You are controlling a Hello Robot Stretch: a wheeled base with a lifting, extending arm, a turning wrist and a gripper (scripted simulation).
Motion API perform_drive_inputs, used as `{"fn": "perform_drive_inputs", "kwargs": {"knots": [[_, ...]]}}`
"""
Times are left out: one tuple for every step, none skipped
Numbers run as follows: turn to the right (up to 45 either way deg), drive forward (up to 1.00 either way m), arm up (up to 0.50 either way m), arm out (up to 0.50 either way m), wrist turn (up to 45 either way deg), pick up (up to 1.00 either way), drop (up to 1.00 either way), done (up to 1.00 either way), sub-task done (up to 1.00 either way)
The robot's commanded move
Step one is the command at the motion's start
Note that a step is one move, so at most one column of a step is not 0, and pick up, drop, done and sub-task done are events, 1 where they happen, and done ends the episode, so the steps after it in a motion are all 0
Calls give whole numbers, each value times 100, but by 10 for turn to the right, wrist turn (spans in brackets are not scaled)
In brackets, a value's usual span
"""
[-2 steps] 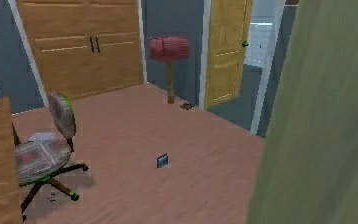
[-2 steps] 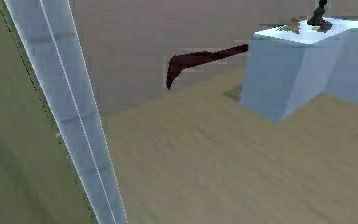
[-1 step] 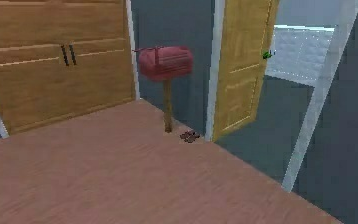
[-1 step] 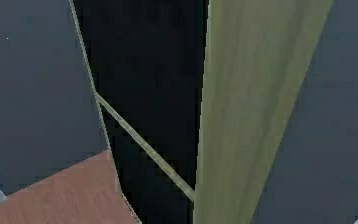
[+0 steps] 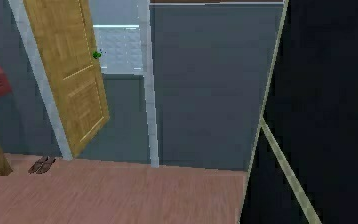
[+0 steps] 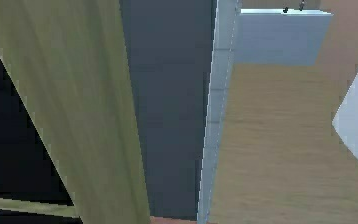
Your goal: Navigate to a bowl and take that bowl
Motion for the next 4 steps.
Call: {"fn": "perform_drive_inputs", "kwargs": {"knots": [[90,0,0,0,0,0,0,0,0],[0,5,0,0,0,0,0,0,0],[-330,0,0,0,0,0,0,0,0],[0,100,0,0,0,0,0,0,0]]}}
